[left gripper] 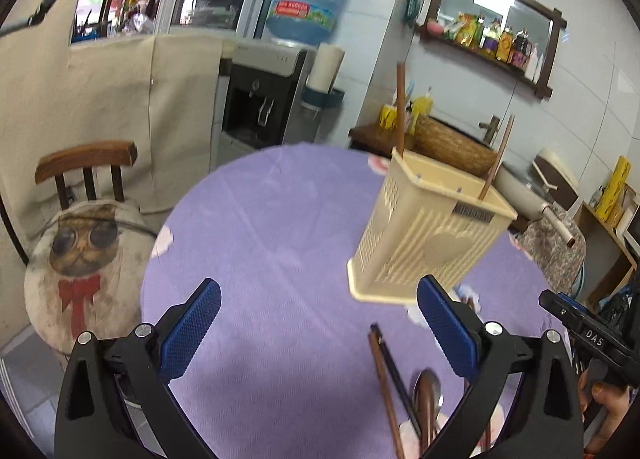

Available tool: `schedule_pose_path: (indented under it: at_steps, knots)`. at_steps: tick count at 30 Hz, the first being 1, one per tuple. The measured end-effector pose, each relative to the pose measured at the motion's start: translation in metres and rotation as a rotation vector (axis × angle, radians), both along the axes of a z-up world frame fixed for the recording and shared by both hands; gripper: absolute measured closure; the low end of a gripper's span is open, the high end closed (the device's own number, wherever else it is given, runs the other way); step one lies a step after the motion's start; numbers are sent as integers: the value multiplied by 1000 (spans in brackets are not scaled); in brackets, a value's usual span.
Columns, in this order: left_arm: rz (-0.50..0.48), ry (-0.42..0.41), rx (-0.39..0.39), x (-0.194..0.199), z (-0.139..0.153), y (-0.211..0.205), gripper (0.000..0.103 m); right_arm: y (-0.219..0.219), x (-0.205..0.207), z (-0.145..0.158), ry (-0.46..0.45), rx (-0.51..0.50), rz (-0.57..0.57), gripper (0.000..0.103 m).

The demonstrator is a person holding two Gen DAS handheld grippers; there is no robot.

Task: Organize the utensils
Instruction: 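Move both tools back down to the remaining chopsticks beside the holder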

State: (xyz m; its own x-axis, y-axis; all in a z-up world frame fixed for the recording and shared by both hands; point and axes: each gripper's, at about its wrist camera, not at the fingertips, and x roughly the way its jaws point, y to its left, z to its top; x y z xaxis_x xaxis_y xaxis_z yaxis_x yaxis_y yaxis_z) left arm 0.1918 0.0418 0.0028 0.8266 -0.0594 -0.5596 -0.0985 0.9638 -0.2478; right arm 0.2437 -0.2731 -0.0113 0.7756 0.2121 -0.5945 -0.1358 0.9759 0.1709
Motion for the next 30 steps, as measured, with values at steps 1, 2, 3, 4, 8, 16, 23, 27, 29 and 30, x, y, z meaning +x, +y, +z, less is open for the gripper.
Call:
schedule_pose_path:
  at_steps: [1, 2, 3, 4, 8, 16, 23, 27, 29, 30]
  knots:
    - [-9, 24, -2, 0, -5, -1, 6, -2, -1, -9, 30, -4, -8, 33]
    - [-17, 47, 0, 0, -12, -2, 6, -3, 0, -16, 51, -3, -13, 33]
    - [-21, 59, 7, 0, -16, -3, 6, -4, 0, -23, 73, -2, -19, 34]
    - [-24, 71, 20, 0, -20, -6, 6, -5, 0, -29, 90, -4, -21, 34]
    - [-37, 94, 93, -5, -30, -17, 6, -4, -3, -46, 140, 0, -18, 39]
    - [-69, 128, 116, -10, -43, -28, 10, 12, -10, -54, 166, 0, 29, 41]
    - [-96, 174, 109, -10, -55, -35, 22, 16, -6, -64, 210, -6, 28, 48]
    - [-128, 199, 115, -8, -63, -44, 29, 25, -5, -70, 229, -32, 43, 48]
    - [-145, 211, 114, -7, -66, -48, 31, 28, -3, -72, 239, -40, 44, 50]
    - [-150, 214, 116, -8, -67, -51, 32, 29, -2, -73, 244, -43, 43, 51]
